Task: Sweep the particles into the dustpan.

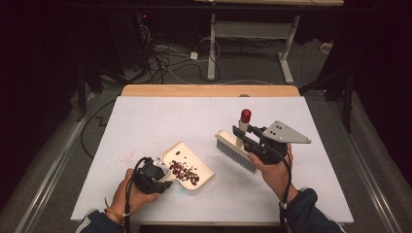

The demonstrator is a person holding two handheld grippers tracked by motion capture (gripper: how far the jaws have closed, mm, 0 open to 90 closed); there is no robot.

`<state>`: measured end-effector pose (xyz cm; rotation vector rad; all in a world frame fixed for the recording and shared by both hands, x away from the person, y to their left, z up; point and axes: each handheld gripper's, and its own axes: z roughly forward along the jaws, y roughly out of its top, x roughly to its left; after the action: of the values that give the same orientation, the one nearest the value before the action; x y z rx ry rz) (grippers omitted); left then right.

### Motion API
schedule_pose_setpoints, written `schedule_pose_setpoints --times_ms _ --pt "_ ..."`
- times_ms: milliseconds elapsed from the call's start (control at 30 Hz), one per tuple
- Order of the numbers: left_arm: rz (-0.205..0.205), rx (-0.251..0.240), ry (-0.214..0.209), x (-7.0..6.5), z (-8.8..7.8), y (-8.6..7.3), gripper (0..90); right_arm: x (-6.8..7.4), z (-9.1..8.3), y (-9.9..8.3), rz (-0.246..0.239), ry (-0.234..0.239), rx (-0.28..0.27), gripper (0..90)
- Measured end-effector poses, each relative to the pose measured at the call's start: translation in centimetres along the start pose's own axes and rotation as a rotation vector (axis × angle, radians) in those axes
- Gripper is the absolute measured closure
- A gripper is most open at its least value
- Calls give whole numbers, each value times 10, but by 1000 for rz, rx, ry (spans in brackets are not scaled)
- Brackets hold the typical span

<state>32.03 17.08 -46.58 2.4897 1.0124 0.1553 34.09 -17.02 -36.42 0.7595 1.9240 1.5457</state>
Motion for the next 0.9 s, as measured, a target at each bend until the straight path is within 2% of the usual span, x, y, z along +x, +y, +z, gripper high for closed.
schedule_pose_setpoints --times_ms 233,433,900 --pt "3 2 15 3 -1 -1 632 0 -2 2 -14 -6 -6 701" --pt "-23 1 28 9 -3 -4 632 -3 -12 6 -11 -1 -19 701" --pt "-67 -5 46 23 -5 -9 632 -23 -45 2 -15 7 34 701"
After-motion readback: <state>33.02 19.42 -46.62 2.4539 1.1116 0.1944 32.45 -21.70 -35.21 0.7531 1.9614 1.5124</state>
